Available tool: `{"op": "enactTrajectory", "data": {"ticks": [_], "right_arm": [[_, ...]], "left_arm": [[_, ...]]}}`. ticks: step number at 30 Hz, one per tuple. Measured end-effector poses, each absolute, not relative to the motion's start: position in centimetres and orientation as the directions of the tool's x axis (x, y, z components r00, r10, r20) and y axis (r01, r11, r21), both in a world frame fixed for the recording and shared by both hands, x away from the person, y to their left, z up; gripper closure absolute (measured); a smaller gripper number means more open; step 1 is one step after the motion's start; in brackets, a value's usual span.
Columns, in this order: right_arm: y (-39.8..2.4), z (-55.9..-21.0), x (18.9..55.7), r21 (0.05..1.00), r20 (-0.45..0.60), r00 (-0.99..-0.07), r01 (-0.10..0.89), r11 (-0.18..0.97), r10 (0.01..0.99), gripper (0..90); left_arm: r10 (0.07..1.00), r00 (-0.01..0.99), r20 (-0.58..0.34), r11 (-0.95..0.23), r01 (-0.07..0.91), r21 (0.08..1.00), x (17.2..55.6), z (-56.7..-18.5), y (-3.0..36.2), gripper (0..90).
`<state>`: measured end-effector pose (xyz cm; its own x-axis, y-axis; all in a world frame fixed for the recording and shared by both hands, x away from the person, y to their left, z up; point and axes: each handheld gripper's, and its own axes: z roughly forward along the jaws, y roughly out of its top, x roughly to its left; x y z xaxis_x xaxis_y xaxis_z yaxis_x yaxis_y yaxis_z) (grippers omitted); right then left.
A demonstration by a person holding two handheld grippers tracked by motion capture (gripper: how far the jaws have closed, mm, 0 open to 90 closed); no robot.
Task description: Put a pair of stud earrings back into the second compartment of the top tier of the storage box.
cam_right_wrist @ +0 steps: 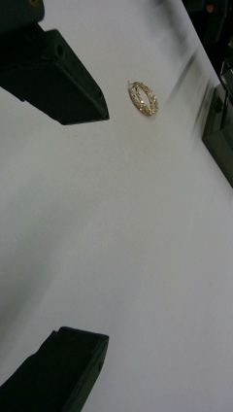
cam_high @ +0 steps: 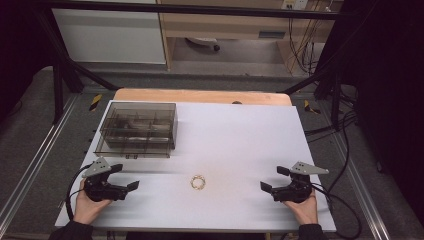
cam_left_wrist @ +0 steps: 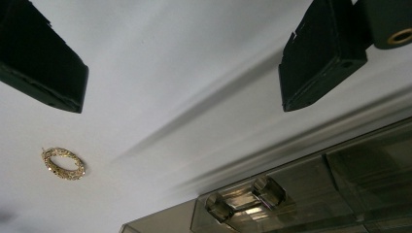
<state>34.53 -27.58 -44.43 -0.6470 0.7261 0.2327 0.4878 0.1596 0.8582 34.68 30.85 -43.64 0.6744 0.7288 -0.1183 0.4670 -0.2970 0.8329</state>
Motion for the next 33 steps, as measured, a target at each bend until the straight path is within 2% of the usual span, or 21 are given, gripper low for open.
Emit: {"op": "enactTrajectory", "data": {"ticks": [33], "right_arm": [[-27.6,-44.4,34.6,0.852,0.224,-0.651,0.492,0.178,0.725,0.7]], "left_arm": [[0.691,0.713,-0.123,-0.347,0.475,0.809,34.8,-43.7,27.0,5.6]]}}
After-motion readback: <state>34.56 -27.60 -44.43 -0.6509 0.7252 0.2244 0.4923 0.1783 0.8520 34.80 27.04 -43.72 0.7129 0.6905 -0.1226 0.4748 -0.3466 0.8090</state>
